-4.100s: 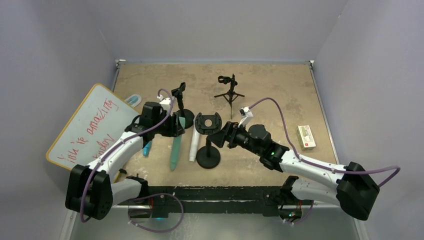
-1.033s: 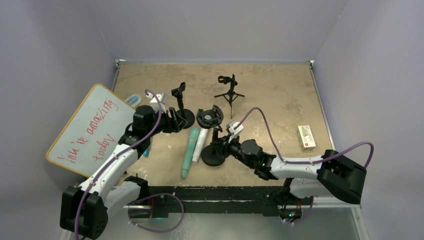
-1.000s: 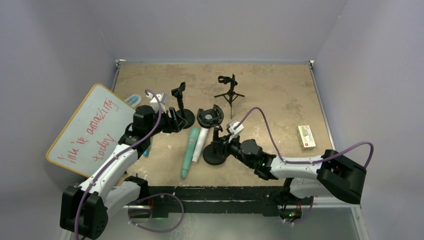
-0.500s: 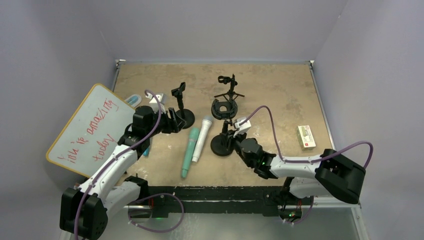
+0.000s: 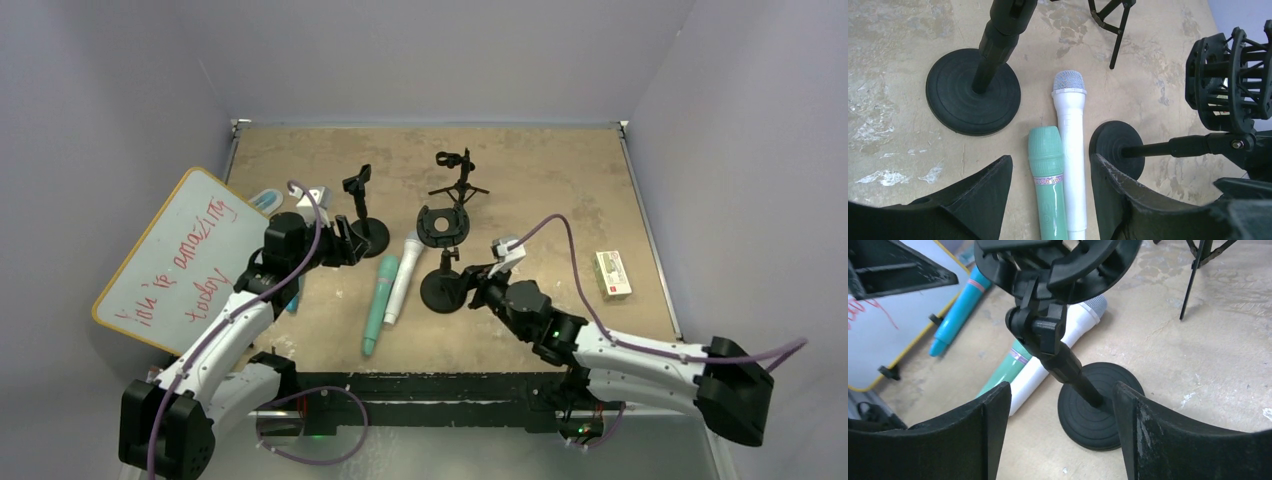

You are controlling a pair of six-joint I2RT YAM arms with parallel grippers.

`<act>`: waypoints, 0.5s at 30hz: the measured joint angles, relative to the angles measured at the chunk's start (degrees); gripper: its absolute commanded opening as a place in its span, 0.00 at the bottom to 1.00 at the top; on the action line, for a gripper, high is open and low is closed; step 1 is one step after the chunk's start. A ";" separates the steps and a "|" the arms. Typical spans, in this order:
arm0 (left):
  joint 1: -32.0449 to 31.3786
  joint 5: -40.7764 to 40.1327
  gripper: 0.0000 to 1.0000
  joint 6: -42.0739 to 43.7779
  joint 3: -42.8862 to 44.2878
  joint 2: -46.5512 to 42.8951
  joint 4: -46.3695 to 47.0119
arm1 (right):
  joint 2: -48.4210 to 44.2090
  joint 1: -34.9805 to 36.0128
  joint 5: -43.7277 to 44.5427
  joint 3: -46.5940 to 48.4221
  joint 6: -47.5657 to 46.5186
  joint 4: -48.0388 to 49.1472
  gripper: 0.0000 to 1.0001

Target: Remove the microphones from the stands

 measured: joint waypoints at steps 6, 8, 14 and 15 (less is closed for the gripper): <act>0.00 -0.61 0.57 -0.09 0.00 -1.86 -0.48 | -14.36 0.00 0.76 -0.90 3.08 -7.82 0.84; 0.00 -0.90 0.57 -0.15 0.04 -2.23 -0.48 | -17.97 0.00 2.25 -0.90 3.63 -10.78 0.89; 0.00 -1.90 0.58 0.04 1.62 -2.67 -1.18 | -21.03 -0.04 8.76 2.27 3.67 -19.41 0.99; 0.00 -2.23 0.60 0.20 2.29 -2.67 -1.40 | -20.26 -0.26 10.19 3.80 3.34 -20.79 0.99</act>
